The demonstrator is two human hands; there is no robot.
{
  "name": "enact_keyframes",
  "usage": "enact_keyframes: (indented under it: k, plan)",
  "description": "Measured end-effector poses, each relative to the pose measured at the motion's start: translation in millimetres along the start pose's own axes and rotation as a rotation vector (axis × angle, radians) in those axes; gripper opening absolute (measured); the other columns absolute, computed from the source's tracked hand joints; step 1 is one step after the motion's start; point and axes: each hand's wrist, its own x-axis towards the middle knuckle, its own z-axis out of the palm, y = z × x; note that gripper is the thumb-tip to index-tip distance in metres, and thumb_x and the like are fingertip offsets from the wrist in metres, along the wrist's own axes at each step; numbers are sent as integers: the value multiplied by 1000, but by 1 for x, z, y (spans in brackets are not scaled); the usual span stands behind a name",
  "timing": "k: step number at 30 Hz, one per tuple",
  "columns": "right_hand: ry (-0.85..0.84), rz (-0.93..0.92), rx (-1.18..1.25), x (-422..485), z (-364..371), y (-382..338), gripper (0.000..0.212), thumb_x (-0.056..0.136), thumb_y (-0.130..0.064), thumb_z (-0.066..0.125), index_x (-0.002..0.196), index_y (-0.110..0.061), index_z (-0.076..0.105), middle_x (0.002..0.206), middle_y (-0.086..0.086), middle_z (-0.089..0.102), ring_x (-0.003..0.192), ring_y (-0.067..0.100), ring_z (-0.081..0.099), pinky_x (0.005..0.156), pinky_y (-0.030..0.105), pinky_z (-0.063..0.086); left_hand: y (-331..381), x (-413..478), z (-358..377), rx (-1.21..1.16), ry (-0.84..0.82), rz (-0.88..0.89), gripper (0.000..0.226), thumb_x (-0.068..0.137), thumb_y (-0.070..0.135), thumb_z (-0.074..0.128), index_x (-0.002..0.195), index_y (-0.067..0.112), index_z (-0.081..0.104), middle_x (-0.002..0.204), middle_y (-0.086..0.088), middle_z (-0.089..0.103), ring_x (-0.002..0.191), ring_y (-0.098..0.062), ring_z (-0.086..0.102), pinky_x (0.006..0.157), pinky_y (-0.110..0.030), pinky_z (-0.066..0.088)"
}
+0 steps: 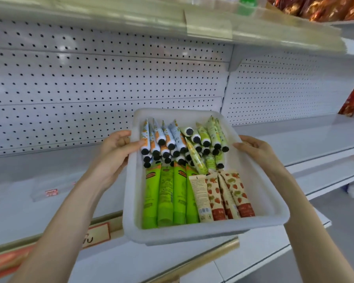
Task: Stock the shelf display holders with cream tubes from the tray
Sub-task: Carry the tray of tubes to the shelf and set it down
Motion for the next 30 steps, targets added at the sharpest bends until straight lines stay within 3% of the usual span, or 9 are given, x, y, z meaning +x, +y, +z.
enact_keyframes:
  k: [3,6,8,10,14,20,24,27,30]
  plan:
    - [-62,2,2,34,-7,1,25,87,-13,63,111,-7,63,87,3,67,63,3,67,51,11,49,-7,16,17,-2,57,-5,41,80,0,64,116,10,48,80,2,63,64,-6,61,61,-20,48]
    - [-114,-6,-24,65,-9,0,30,88,-13,62,116,-4,62,93,6,67,73,6,66,53,8,47,-13,32,28,-22,136,-19,44,80,-1,64,119,7,48,81,-1,58,73,-13,56,65,-20,46]
    - [-148,-9,-17,85,-7,-2,24,89,-12,60,112,-3,61,87,0,64,59,-5,61,48,4,42,-14,41,31,-20,182,-29,44,80,-1,64,120,5,49,84,-4,55,78,-17,54,69,-24,44]
    - [-205,3,26,100,-1,-1,18,90,-10,58,108,-8,58,82,-4,60,47,-9,58,43,4,41,-14,49,32,-22,224,-33,41,80,-3,64,118,4,51,84,-4,57,69,-13,59,62,-19,50]
    - [-300,49,66,125,15,5,21,89,-8,59,109,-4,57,83,3,63,48,0,62,43,12,46,-19,60,29,-17,305,-46,42,80,-5,63,121,0,51,87,-5,59,69,-11,59,66,-19,51]
    - [-326,121,180,152,37,18,20,85,-3,62,105,0,61,87,10,66,56,13,66,46,18,51,-25,77,27,-35,395,-61,31,79,-12,60,106,2,55,77,-5,58,48,-3,61,47,-15,49]
    - [-307,145,210,162,49,30,14,86,-1,62,99,-3,59,88,9,64,69,19,63,54,22,56,-38,90,19,-24,414,-113,39,80,-11,60,116,1,53,79,-3,57,60,-11,59,54,-18,52]
    - [-314,174,198,170,55,39,9,85,-1,62,92,-6,61,86,8,65,69,20,63,54,23,56,-48,96,15,-34,412,-151,25,80,-12,59,100,4,57,74,-2,60,52,-7,61,50,-16,50]
    - [-324,200,190,177,58,45,16,85,-3,64,101,-3,61,87,9,66,72,22,65,55,25,57,-53,100,13,-54,383,-168,20,82,-10,57,84,10,58,54,4,65,44,-5,60,44,-16,49]
